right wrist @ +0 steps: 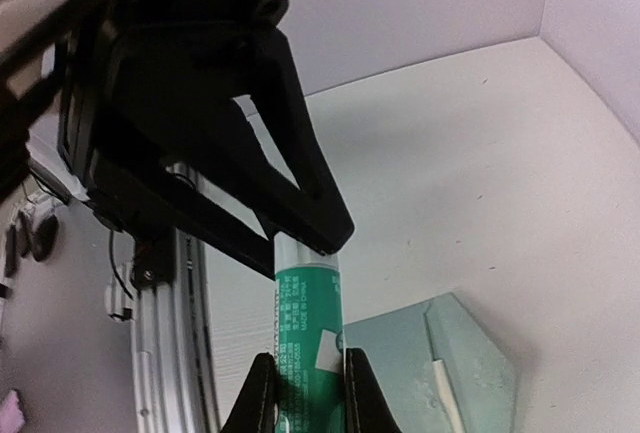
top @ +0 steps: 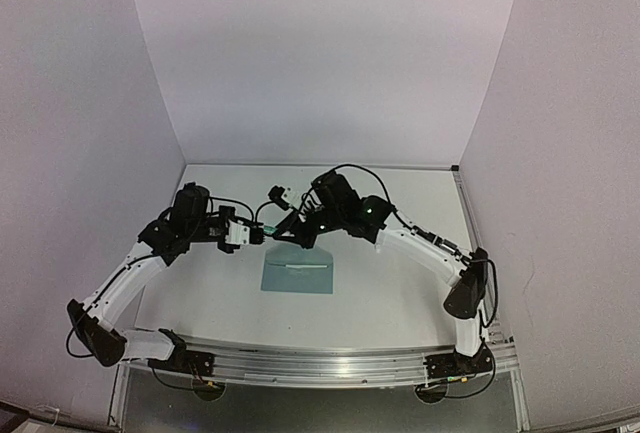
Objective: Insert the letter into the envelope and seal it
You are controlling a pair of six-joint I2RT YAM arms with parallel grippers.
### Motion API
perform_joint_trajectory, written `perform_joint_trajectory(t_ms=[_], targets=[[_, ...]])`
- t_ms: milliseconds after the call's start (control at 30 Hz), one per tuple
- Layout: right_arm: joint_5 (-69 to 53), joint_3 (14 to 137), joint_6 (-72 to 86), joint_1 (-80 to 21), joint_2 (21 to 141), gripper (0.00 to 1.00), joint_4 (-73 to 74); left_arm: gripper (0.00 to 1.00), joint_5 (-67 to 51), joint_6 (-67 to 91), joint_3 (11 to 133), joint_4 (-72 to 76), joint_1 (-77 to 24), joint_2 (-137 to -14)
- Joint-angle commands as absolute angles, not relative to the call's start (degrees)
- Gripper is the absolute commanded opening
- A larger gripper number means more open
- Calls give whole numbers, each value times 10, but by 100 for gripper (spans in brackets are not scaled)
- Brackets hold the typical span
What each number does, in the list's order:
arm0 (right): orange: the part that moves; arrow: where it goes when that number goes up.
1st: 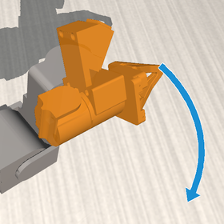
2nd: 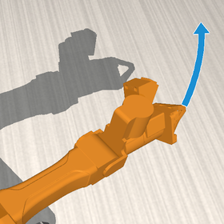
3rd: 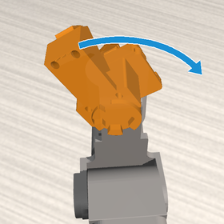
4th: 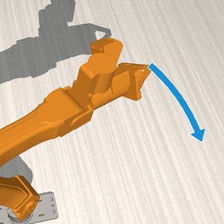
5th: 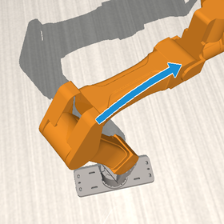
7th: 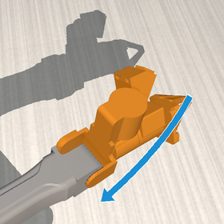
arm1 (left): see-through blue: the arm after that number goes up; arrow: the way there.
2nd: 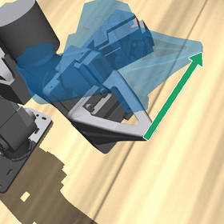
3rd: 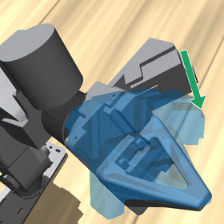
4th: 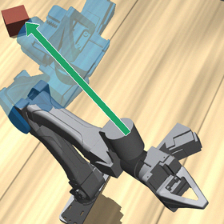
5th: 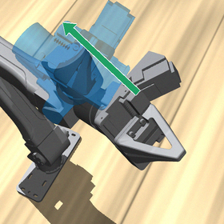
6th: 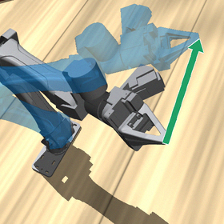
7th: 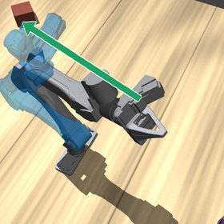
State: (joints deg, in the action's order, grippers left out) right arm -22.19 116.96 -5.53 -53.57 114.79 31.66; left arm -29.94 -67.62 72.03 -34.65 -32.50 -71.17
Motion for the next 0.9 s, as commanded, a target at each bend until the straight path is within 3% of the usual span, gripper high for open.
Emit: perform_joint_trajectory(t_ms=[0, 200, 467, 500, 600, 633, 767, 867], targets=[[-306, 1198, 105, -507, 1185, 0, 249, 0, -300, -793, 627, -125, -331, -649], [-360, 1157, 235, -478, 1192, 0, 143, 0, -310, -923, 523, 57, -331, -620], [-370, 1141, 291, -466, 1198, 0, 92, 3, -323, -1023, 455, 131, -332, -610], [-367, 1137, 288, -466, 1195, 0, 92, 11, -316, -1017, 457, 124, -332, -610], [-345, 1115, 258, -466, 1171, 0, 91, 81, -272, -915, 488, 109, -331, -614], [-332, 1104, 245, -466, 1157, 0, 90, 97, -255, -860, 507, 97, -331, -617], [-302, 1050, 201, -466, 1102, 0, 44, 100, -204, -661, 637, -72, -328, -645], [-313, 964, 194, -466, 1050, 0, -92, 99, -272, -517, 727, -214, -305, -672]])
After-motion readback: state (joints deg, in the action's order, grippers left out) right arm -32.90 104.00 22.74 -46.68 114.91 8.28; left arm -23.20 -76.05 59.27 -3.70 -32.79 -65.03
